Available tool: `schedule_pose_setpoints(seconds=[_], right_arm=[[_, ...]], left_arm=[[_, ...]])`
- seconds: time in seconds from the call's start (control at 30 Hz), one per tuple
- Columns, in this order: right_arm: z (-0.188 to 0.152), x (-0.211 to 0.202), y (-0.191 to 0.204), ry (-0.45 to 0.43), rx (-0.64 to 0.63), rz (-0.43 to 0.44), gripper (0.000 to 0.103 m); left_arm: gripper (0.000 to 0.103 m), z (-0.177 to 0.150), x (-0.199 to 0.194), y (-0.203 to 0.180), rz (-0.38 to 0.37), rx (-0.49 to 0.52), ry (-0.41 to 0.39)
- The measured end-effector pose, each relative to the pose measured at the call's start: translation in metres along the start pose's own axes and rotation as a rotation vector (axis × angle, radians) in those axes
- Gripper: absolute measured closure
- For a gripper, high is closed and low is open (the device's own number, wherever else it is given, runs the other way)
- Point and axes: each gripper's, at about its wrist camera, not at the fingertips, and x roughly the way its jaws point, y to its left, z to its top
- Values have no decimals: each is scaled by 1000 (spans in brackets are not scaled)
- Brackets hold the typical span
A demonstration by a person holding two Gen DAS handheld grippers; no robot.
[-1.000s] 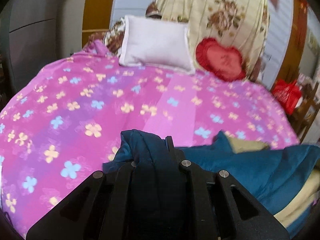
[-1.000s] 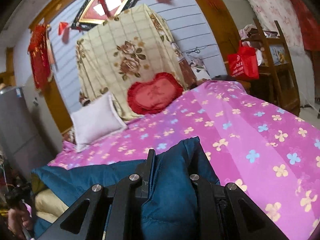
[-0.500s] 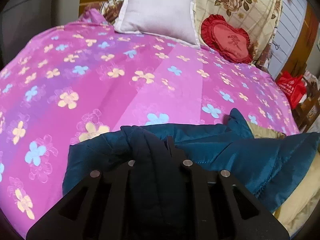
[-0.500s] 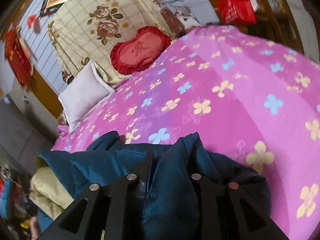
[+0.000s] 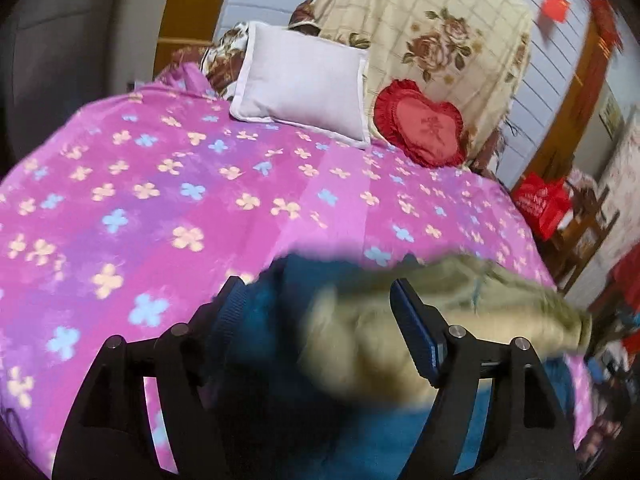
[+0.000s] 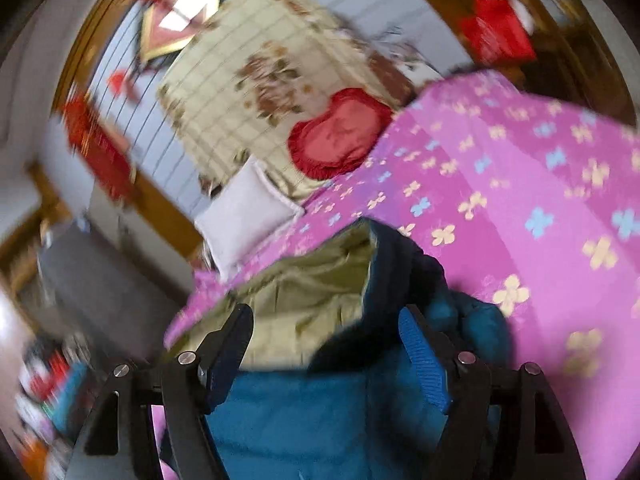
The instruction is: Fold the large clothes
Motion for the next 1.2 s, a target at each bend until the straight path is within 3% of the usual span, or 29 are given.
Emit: schedule_pose_setpoints(seconds=[0.13,0.27,0.37,0.5,0.57,0.63,0.73,0.8,0.87,0.97,1.03,1.1,1.17,1.2], right_arm=[[-19,10,23,105,-210,-97,30],[-26,21,14,142,-169,-181,30],[-17,34,7,157,-94,-249,30],[5,78,23,251,-147,-269,27],[12,106,28,311,-194,-289,25],[20,135,26,380,-241,-363,25],[27,161,14,442,-229,-376,24],[29,170,-1,438,-202,-423,20],[25,174,-18,427,-162,-405,8],[25,176,-26,392,-129,-387,7],[26,177,-26,395,-127,-394,7],[29,165,-16,361,-150,-418,12],[35,134,-1,278,-176,-413,13],[34,118,6,246,-180,-391,13]], left_arm=[[28,-38,-16,-2,18,41,7],[28,-46,1,-34,31,144,66],[28,-35,17,-67,29,221,73],[28,1,63,-99,82,264,133],[28,21,87,-105,114,243,157],[28,35,104,-103,133,210,154],[28,41,130,-95,179,204,141],[28,31,152,-78,220,190,172],[26,18,168,-58,239,146,225],[26,15,168,-37,202,37,217],[26,15,162,-41,244,56,209],[26,15,139,-52,273,115,151],[26,12,113,-62,231,161,115],[26,6,92,-70,177,183,98]])
